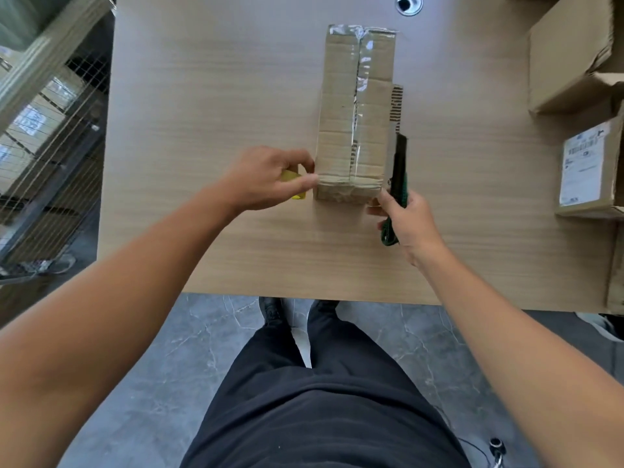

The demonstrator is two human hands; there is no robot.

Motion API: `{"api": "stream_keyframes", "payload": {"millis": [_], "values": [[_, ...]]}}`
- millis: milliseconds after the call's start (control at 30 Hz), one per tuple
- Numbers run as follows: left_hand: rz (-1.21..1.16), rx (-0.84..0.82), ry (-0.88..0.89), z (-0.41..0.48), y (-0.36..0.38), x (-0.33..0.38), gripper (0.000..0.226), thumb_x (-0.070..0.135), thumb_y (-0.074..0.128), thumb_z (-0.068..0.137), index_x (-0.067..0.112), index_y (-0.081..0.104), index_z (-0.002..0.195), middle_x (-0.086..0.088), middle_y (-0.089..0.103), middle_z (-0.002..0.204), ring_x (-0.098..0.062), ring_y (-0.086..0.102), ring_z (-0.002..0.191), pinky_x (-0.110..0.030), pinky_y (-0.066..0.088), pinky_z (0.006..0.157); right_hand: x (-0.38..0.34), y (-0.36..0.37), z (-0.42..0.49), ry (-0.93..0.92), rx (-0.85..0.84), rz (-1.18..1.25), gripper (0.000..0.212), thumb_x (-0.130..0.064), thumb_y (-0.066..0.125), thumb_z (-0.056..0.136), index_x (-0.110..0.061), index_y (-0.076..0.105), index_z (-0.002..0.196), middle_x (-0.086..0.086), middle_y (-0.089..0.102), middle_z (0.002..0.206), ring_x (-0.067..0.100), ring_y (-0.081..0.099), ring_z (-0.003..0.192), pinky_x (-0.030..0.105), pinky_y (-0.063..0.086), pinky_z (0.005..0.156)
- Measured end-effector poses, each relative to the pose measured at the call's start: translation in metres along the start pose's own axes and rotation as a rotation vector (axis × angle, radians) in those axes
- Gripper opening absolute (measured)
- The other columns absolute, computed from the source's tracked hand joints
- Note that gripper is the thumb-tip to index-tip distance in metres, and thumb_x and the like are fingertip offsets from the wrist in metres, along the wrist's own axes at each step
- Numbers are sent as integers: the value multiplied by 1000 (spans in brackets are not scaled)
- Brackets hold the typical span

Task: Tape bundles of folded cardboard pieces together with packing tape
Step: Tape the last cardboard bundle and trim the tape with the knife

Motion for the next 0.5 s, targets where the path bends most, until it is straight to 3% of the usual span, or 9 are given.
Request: {"api": "stream_keyframes", "payload": {"millis": [100,200,267,333,400,500], "values": [[88,78,-24,4,8,11,60,88,49,73,33,68,90,16,57,72,-10,52,68,-27,35,62,-18,-16,0,-193,154,0,20,-37,65,99,-18,64,96,-6,69,80,14,68,67,32,52,57],[88,131,-69,3,20,17,53,80,56,77,28,58,70,15,47,61,-13,48,62,-28,32,58,-43,-10,-2,-363,30,49,26,-42,67,98,-20,55,91,-15,58,76,7,56,62,22,47,56],[53,156,-65,3,23,18,52,77,60,77,27,52,65,14,43,56,-15,48,58,-28,29,53,-44,-3,1,-359,-79,4,24,-38,68,97,-22,51,91,-18,53,77,4,47,63,20,43,56],[18,144,-56,7,21,19,51,82,58,73,32,50,64,16,45,55,-12,48,59,-25,28,51,-42,-8,8,-301,-91,-42,17,-36,64,99,-23,54,96,-18,55,79,4,51,64,20,44,59],[-5,114,-39,11,20,20,47,86,56,70,39,50,67,19,49,58,-10,51,62,-21,30,52,-48,-23,12,-248,-19,-85,12,-32,59,103,-20,58,101,-12,62,84,7,61,66,25,48,62],[-8,78,-43,16,20,21,44,88,51,72,45,56,76,23,53,66,-7,53,69,-20,33,56,-83,-47,-1,-285,126,-104,18,-40,55,99,-23,51,93,-8,54,75,11,52,62,35,44,64]]}}
Point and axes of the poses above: each hand's wrist, its own z-axis towards the middle knuckle, its own y-axis out of the palm, x = y × z, the point moved 8 cm from there along z, towards the middle knuckle
